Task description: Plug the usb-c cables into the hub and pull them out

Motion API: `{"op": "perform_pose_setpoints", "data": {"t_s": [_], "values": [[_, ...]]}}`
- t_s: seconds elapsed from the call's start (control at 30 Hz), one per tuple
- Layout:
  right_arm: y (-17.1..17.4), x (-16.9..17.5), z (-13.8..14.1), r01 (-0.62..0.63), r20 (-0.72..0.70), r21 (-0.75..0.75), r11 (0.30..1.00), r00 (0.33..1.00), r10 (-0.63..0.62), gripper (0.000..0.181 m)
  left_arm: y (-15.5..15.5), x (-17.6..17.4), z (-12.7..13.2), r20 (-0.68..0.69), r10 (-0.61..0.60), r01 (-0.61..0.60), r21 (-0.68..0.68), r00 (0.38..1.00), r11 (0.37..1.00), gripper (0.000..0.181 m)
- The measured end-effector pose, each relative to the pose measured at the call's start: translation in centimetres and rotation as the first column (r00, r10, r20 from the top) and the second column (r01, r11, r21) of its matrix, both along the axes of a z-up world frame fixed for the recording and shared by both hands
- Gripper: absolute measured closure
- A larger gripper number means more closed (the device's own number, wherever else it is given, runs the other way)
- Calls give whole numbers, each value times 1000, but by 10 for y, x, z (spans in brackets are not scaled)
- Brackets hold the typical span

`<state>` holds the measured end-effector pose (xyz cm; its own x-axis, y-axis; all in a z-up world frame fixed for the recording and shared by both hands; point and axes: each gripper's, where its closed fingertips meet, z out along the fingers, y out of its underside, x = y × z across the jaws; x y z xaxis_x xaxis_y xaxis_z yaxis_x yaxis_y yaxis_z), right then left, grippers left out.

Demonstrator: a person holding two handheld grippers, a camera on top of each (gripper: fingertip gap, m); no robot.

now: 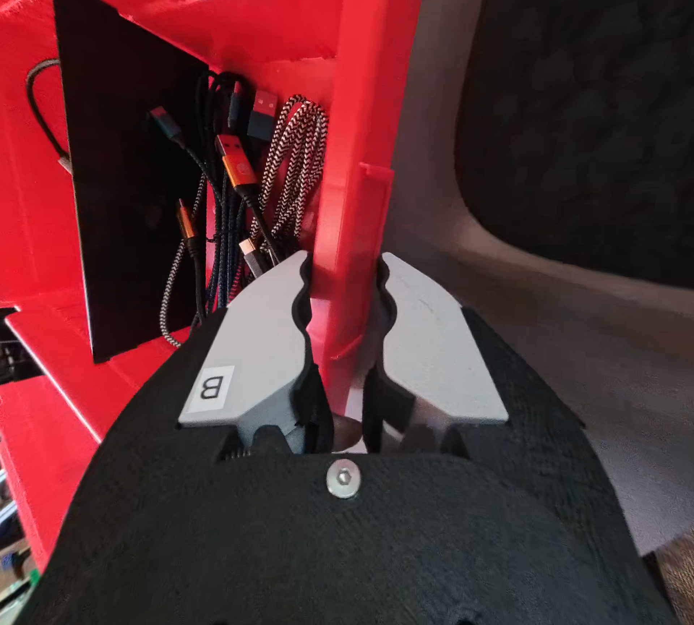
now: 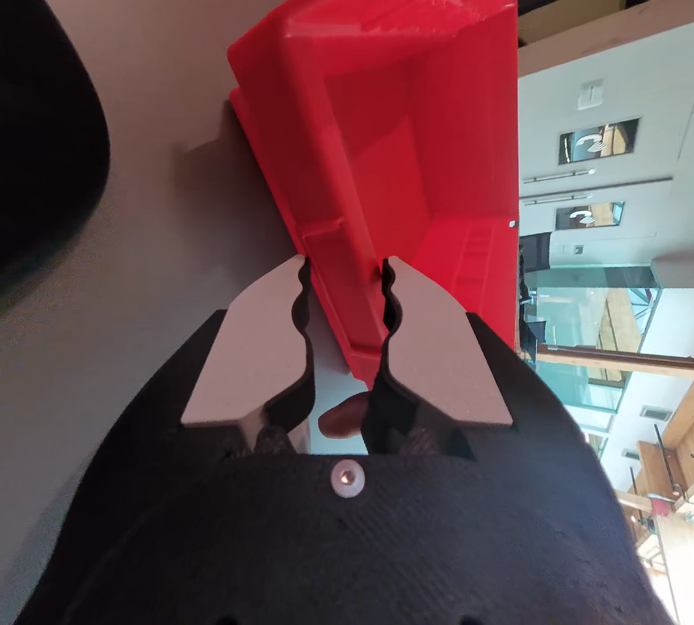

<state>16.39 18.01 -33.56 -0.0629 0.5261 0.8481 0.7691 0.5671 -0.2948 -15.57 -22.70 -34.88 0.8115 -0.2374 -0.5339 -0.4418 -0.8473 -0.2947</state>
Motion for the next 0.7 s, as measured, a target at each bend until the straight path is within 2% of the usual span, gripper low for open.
{"op": "perform_pose_setpoints", "data": {"t_s": [0.17,0.3,0.37,0.4,0.47,0.53,0.6,0.63,0.67,0.7], "values": [[7,20,0,-19,-47,-23,1000,999,17,144,-39,-9,1,8,-30,30,15,1000,999,150],[5,26,0,-16,-70,-89,996,998,9,141,-48,-5,3,20,-36,35,26,999,999,149],[-2,26,-3,-7,-77,-193,981,997,-8,129,-48,-3,3,31,-23,22,33,999,999,148],[-7,27,-5,-3,-74,-265,964,997,-17,121,-48,-1,3,51,-11,10,34,999,999,145],[-20,26,2,-32,-110,-371,928,994,-10,119,-43,7,4,136,1,-9,62,991,998,129],[-34,22,28,-140,-248,-398,907,968,40,119,-35,21,19,239,-32,-12,180,970,984,114],[-50,20,67,-296,-453,-412,862,887,88,117,-25,29,46,254,-100,5,350,962,937,106],[-58,20,92,-394,-585,-390,832,804,107,113,-21,27,61,213,-115,11,435,970,900,106],[-67,21,120,-508,-722,-343,790,681,124,111,-20,22,76,158,-100,7,505,982,863,106],[-77,25,149,-626,-845,-274,730,520,128,107,-20,14,89,108,-50,-19,558,993,830,106]]}}
